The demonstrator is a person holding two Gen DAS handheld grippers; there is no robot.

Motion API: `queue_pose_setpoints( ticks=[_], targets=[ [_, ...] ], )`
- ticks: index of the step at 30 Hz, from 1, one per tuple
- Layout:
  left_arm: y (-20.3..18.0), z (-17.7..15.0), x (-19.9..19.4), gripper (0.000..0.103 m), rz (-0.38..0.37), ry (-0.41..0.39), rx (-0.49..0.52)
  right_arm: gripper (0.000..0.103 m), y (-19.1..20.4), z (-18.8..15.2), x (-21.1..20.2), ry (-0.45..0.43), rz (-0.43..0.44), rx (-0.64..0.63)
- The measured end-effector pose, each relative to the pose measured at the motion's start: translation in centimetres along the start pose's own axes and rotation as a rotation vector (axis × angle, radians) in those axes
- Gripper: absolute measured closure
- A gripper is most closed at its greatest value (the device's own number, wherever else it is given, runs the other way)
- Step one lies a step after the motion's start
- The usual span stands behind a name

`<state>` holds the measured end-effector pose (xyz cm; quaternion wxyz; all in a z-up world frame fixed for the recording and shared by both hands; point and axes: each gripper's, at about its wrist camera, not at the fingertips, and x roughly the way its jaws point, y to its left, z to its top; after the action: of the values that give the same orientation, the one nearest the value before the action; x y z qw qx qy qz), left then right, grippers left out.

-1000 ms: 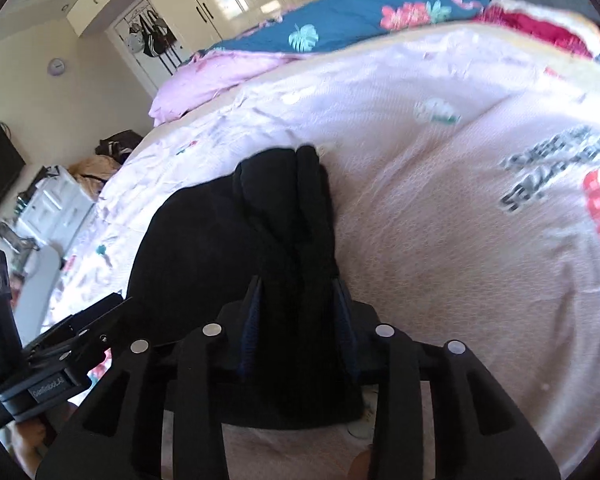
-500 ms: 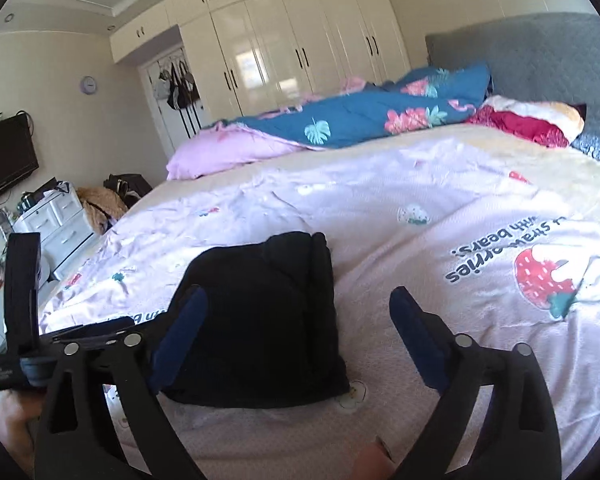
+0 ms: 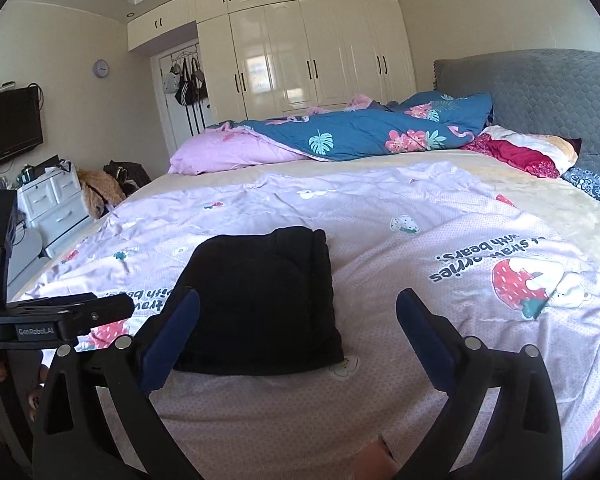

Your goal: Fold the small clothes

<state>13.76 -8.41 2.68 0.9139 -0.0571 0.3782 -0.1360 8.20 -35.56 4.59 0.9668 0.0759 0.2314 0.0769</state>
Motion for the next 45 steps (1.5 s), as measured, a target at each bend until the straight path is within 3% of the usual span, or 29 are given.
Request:
queue_pose_setpoints(
  ticks=[14, 19, 29, 45],
  targets=[
    [1.0, -3.3, -4.6, 0.009, 0.035, -0.043, 0.018, 0.005, 2.2, -1.8, -3.8, 0.017, -0.022, -0.038],
    [1.0, -5.1, -5.6, 0.009, 0.056, -0.060, 0.043, 0.004, 2.5, -3.0, -4.5, 0.059, -0.022, -0.020],
    [1.7, -6.8, -5.7, 0.009, 0.071, -0.070, 0.057, 0.004, 3.6, -5.1, -4.7, 0.101, -0.082, -0.074],
    [2.7, -6.8, -4.7, 0.009, 0.084, -0.029, 0.023, 0.004, 3.3, -5.9, -3.5, 0.126, -0.085, -0.066]
  ],
)
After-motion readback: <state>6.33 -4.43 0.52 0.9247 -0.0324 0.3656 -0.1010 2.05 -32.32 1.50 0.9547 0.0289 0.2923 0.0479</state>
